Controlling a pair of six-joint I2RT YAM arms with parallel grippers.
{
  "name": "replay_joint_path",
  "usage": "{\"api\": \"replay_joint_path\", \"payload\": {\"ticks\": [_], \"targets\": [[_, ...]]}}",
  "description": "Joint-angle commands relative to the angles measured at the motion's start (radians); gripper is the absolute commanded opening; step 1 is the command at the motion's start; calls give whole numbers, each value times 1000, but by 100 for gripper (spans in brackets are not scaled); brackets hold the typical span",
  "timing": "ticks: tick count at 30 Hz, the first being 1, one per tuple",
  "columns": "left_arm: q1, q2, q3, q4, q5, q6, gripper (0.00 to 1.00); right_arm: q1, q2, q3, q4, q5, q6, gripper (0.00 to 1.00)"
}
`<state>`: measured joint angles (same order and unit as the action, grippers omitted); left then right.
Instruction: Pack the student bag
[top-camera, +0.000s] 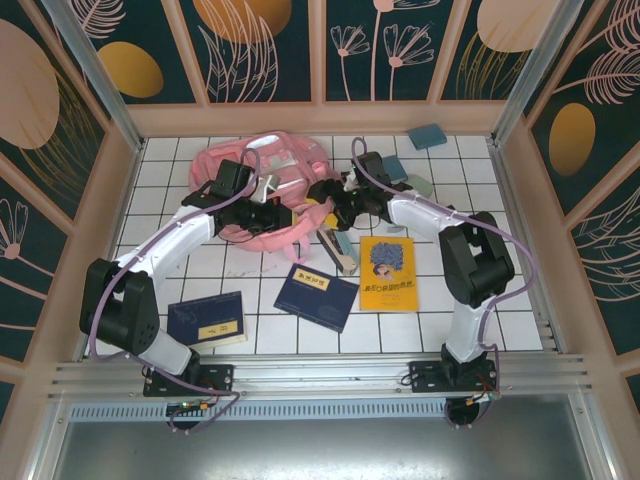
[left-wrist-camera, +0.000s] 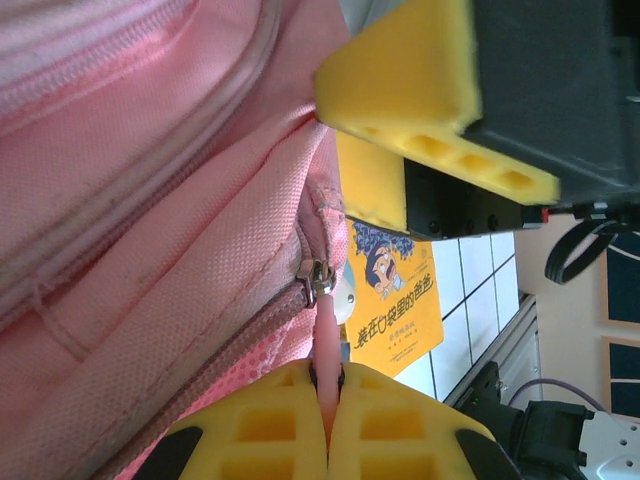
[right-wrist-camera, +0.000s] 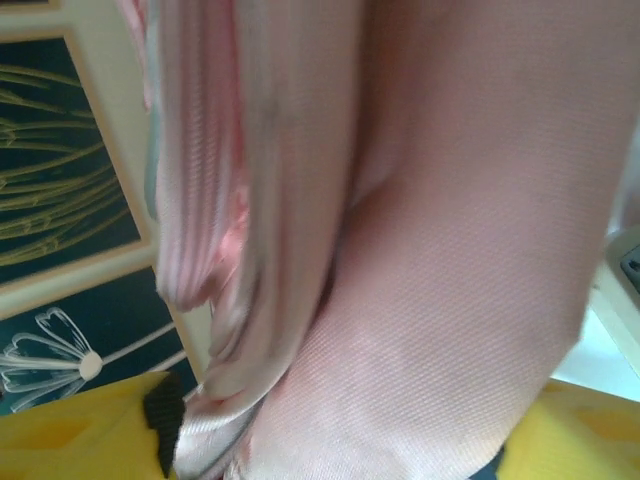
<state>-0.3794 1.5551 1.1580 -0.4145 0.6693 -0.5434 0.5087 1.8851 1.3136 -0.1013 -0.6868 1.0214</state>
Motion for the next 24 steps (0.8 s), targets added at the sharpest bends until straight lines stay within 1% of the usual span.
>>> {"api": "replay_joint_path", "payload": {"ticks": [1,4,5,7,14,18,24], "targets": [[-9,-18,22,38,35,30,0,12,46,57,83,13,14,60],[-9,-30,1,33,25,33,0,10,68,79,81,39,-5,35],[-9,-34,-4,25,15,40,0,8,75,82,79,44,-7,23],[-9,-40,-8,-2,-12,60,0,0,83,78,93,44,-5,1],[-8,-70,0,-112,-169,116,0,-52,75,41,110,53,-5,0],[-9,-93,-13,-131,-208,114,0,-85,62,29,116,54,-4,0],[-7,-129,-64,-135,-236,114,0,-127,51,40,111,49,-10,0]]}}
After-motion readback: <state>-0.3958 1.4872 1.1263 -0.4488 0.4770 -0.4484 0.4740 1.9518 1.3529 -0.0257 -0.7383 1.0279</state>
